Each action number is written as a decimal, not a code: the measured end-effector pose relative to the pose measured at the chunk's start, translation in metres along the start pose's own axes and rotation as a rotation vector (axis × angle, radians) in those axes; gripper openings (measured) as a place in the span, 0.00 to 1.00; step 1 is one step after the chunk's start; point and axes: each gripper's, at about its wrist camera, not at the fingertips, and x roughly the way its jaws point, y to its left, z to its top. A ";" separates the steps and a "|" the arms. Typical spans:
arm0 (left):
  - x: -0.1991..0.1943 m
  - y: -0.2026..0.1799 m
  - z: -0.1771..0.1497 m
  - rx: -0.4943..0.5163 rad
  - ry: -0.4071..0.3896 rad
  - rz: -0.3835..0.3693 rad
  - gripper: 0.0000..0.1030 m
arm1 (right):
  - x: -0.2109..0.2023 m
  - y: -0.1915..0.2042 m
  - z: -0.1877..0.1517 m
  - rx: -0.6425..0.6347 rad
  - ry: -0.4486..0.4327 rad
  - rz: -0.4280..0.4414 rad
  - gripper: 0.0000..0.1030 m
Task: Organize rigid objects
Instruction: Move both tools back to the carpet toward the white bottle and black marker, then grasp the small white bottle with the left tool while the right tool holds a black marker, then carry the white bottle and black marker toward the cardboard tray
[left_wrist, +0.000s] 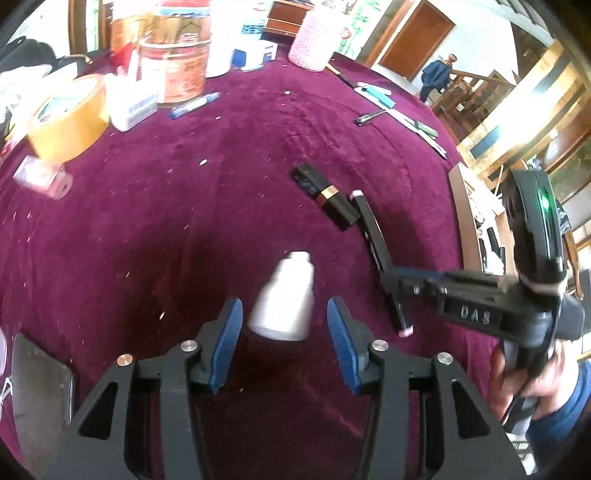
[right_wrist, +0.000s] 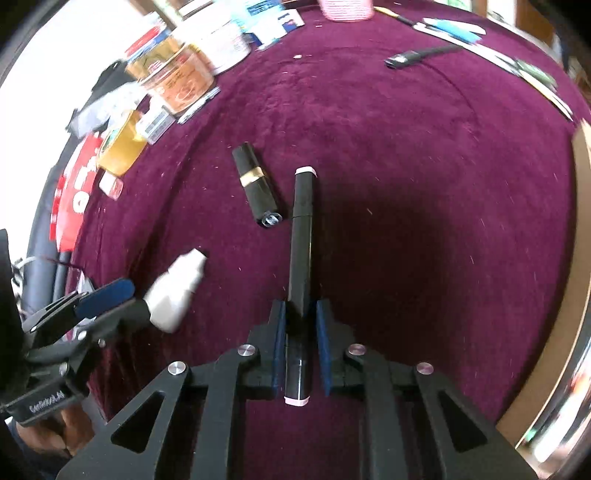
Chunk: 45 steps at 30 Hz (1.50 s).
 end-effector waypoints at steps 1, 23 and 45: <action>0.002 -0.002 0.003 0.009 0.006 0.001 0.45 | -0.001 -0.004 -0.003 0.015 -0.002 -0.001 0.14; 0.034 -0.007 0.009 0.147 0.076 0.144 0.25 | -0.015 -0.031 -0.039 0.107 -0.032 -0.011 0.14; 0.013 -0.073 0.004 0.321 0.006 0.011 0.23 | -0.046 -0.040 -0.066 0.217 -0.145 0.040 0.14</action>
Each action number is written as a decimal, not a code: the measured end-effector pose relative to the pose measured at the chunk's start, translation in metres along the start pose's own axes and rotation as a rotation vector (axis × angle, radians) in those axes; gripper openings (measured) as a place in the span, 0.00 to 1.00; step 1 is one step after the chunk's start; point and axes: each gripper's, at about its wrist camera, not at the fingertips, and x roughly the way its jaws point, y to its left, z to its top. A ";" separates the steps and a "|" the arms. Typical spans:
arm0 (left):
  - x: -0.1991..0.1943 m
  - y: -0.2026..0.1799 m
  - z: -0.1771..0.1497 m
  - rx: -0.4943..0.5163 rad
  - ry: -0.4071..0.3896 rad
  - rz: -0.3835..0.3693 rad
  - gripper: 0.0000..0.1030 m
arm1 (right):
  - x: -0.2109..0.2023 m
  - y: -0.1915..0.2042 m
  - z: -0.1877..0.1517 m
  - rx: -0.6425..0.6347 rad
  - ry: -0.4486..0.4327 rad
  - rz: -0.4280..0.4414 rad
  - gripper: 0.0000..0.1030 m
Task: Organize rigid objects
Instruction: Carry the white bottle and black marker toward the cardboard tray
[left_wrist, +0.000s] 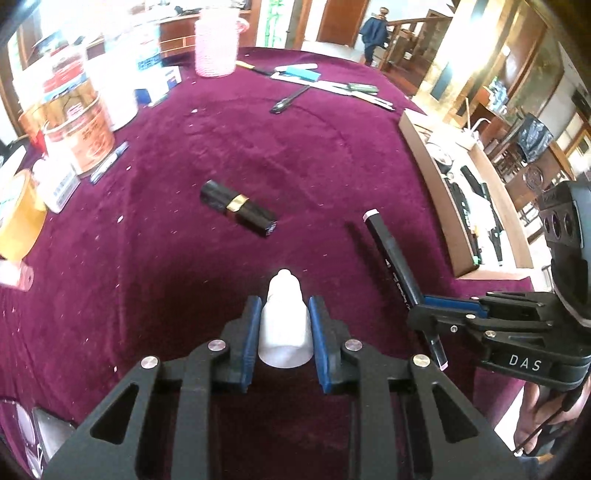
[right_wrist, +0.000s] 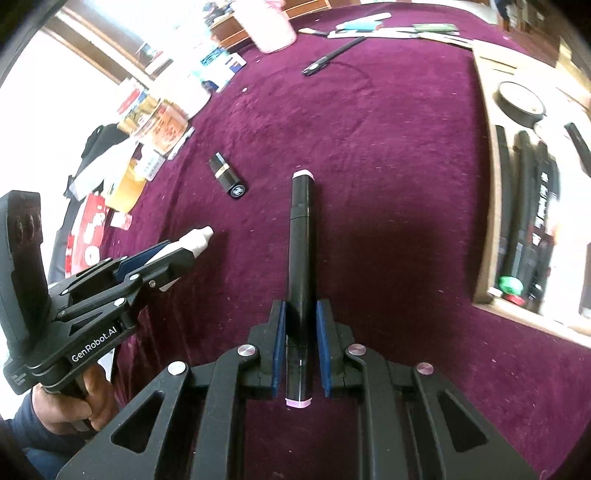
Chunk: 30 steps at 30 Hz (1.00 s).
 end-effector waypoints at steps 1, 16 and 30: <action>0.000 -0.003 0.001 0.009 -0.002 -0.003 0.23 | -0.002 -0.002 -0.001 0.009 -0.006 -0.002 0.14; 0.002 -0.073 0.030 0.156 -0.028 -0.077 0.23 | -0.055 -0.050 -0.003 0.139 -0.123 -0.021 0.14; 0.025 -0.178 0.073 0.300 -0.052 -0.155 0.23 | -0.118 -0.132 0.005 0.299 -0.251 -0.082 0.14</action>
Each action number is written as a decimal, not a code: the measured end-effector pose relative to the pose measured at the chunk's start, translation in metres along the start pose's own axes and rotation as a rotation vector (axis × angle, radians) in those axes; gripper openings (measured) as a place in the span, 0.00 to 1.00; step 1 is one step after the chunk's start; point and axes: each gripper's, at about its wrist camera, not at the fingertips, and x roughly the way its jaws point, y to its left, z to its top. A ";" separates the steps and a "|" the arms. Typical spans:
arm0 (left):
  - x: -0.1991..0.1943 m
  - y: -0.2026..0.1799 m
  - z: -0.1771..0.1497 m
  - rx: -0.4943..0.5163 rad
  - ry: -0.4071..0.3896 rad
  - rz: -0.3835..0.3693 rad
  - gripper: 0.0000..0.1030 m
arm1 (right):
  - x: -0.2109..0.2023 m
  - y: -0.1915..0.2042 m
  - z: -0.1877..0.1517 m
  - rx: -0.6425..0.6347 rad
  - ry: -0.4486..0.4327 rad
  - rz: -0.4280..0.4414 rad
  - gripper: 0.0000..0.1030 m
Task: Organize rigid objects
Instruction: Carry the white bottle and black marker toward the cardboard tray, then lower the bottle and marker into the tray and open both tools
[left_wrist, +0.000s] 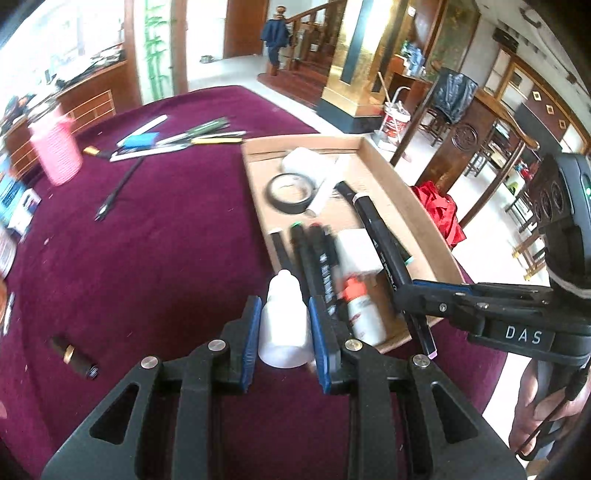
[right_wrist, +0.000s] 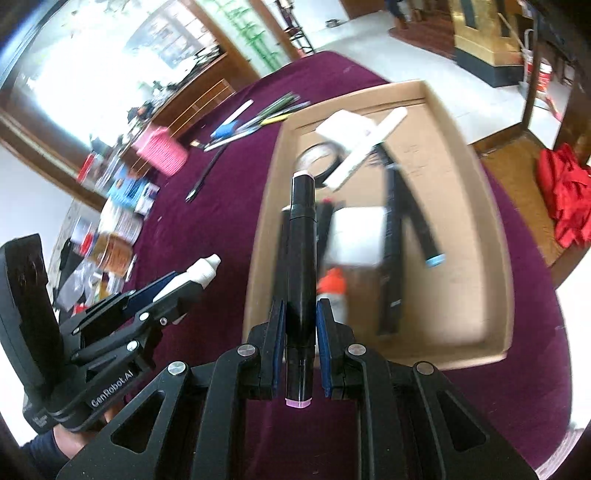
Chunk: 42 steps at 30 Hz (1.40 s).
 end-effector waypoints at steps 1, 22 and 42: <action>0.005 -0.006 0.003 0.010 0.003 -0.004 0.23 | -0.002 -0.007 0.003 0.014 -0.008 -0.008 0.14; 0.066 -0.050 0.013 0.075 -0.002 0.071 0.23 | 0.011 -0.070 0.026 0.080 0.020 -0.110 0.14; 0.078 -0.062 0.012 0.107 -0.015 0.116 0.23 | 0.018 -0.069 0.032 0.052 0.035 -0.107 0.14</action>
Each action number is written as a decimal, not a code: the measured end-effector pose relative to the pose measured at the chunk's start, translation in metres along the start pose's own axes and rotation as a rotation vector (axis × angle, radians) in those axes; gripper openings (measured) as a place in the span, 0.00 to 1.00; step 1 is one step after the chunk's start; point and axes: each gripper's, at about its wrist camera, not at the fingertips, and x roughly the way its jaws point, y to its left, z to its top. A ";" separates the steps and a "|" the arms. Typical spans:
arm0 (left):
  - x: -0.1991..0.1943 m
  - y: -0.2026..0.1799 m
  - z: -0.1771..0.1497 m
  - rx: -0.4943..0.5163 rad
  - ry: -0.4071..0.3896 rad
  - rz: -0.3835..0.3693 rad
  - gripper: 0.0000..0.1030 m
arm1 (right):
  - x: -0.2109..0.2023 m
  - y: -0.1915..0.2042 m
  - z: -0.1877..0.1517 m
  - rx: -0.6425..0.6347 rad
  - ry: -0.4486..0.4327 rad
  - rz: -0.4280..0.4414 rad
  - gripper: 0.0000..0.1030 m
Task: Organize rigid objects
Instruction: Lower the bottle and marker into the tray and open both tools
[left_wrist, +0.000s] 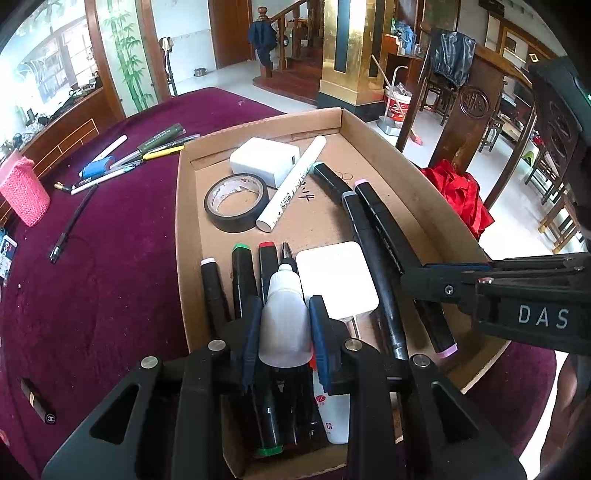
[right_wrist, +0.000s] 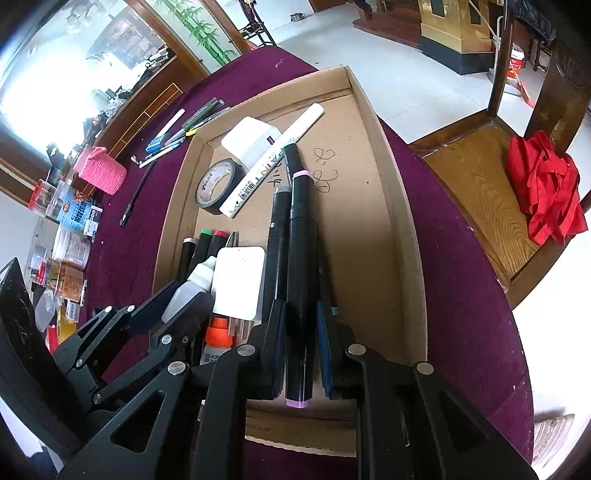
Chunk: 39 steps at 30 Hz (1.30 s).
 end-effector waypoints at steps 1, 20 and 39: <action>0.000 0.001 0.000 0.000 -0.001 0.001 0.23 | 0.000 0.000 0.000 -0.002 0.001 0.001 0.14; 0.001 -0.001 0.001 0.014 -0.013 0.016 0.23 | 0.002 0.004 -0.001 -0.002 0.006 0.005 0.14; 0.000 -0.001 0.001 0.017 -0.014 0.019 0.23 | 0.003 0.004 -0.002 -0.002 0.007 0.004 0.14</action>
